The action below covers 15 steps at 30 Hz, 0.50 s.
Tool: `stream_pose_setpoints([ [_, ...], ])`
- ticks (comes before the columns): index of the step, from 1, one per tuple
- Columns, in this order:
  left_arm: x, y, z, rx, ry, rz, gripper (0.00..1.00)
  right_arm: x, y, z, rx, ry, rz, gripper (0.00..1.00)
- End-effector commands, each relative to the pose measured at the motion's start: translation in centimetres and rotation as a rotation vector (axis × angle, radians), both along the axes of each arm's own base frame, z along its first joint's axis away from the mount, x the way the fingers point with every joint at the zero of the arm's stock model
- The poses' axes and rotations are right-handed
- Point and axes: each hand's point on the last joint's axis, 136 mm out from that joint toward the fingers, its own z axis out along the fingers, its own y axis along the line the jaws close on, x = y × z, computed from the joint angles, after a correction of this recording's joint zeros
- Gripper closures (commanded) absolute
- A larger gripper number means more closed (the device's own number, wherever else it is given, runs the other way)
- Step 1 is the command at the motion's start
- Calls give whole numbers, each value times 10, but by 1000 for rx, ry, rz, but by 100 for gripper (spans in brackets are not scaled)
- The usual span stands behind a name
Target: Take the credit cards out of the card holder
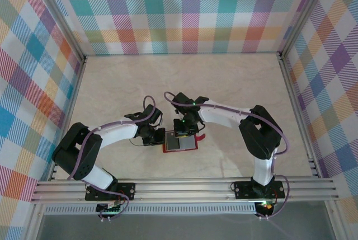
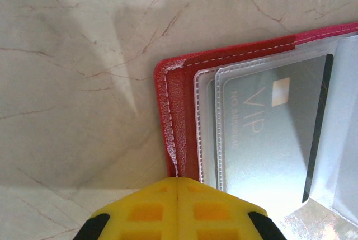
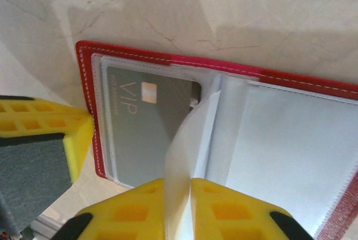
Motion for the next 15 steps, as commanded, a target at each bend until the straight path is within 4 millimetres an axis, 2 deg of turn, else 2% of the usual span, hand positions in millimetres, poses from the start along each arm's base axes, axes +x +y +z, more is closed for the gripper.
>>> stream_pose_setpoints([
  [1,-5,7,-2,29,37,8,94,-2,-21,1,-102,-27,-5,75],
  [3,-5,7,-1,28,34,8,94,1,-37,-1,-183,-54,-9,71],
  [9,-4,5,5,19,23,8,94,9,-81,5,-403,-134,-8,69],
  [12,-2,3,10,8,17,3,93,11,-90,11,-448,-155,-6,68],
  [15,-3,1,15,0,20,-11,93,12,-89,16,-435,-161,-8,69],
])
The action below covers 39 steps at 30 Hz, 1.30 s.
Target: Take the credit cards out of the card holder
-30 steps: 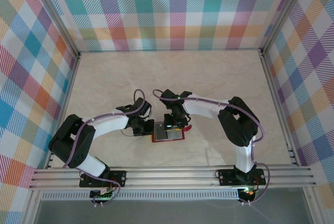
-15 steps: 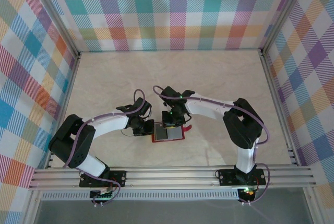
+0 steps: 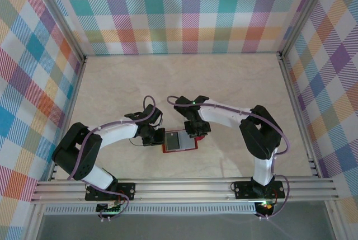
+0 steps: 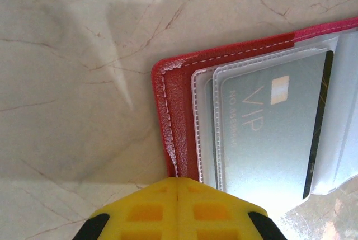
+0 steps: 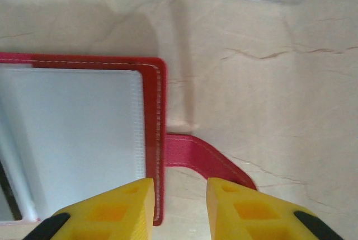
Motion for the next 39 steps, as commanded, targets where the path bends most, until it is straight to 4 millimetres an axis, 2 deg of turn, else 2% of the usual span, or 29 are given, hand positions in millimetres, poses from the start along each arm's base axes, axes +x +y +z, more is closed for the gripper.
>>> stream_pose_setpoints([
  [1,0,0,15,-8,1,-13,93,4,-4,23,-6,-44,14,69],
  [10,7,-15,35,-74,-21,-9,93,-5,59,25,426,53,-23,69],
  [17,8,-29,33,-108,-8,-11,93,-9,96,24,633,141,-23,69],
  [28,5,-34,13,-91,33,-29,94,-12,104,3,665,205,-40,72],
  [39,2,-23,3,-28,42,-34,95,-12,99,-18,611,220,-50,72],
])
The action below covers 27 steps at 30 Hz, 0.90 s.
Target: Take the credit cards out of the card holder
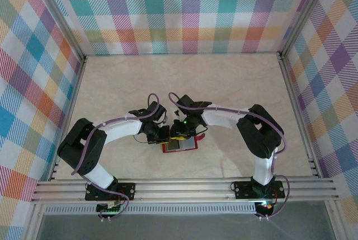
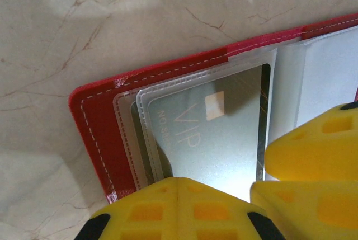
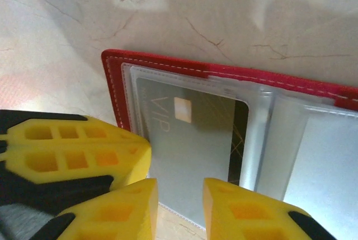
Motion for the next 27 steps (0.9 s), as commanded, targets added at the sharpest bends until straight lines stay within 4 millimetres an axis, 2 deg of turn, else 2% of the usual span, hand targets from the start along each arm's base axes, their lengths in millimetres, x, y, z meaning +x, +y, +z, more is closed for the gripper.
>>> stream_pose_setpoints([
  [1,-3,4,-3,37,9,-10,95,1,-7,-11,-34,14,-12,72],
  [8,-5,8,-5,51,12,-9,95,3,-22,-19,-121,-6,-12,73],
  [13,-4,7,-2,50,5,-10,95,4,-29,-15,-155,-29,-9,73],
  [18,-3,7,-1,52,2,-11,95,5,-25,-6,-129,-42,-9,73],
  [22,-3,8,-2,56,6,-11,95,3,-14,3,-50,-28,-7,73],
  [27,-3,8,-3,56,7,-10,95,1,-3,2,8,3,-5,73],
])
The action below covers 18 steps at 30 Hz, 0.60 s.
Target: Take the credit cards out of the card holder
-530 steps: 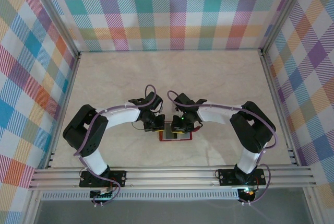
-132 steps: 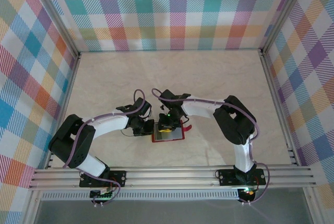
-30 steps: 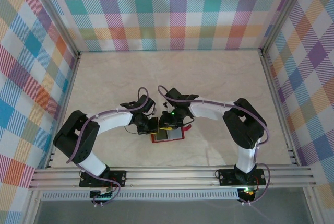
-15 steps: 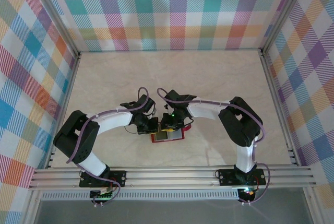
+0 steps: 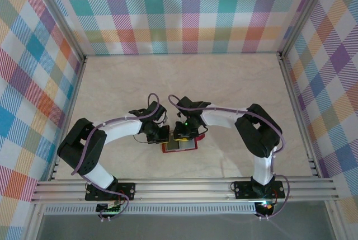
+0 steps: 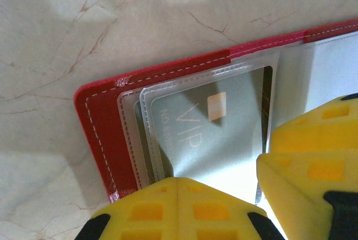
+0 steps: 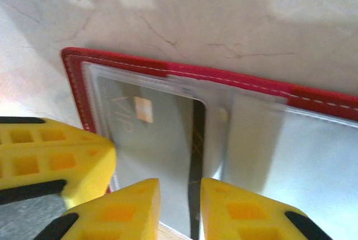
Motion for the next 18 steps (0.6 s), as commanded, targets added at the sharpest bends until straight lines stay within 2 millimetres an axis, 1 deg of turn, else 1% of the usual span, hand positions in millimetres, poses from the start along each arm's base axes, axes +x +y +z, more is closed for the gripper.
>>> stream_pose_setpoints([
  [1,-4,6,-2,44,14,-10,95,-1,7,8,62,23,-6,74],
  [6,-5,6,-2,46,15,-14,95,-1,5,-3,38,36,-7,74],
  [12,-5,6,-2,48,15,-14,95,0,-9,-15,-48,22,-13,74],
  [18,-3,6,1,46,9,-12,95,1,-14,-15,-73,10,-10,74],
])
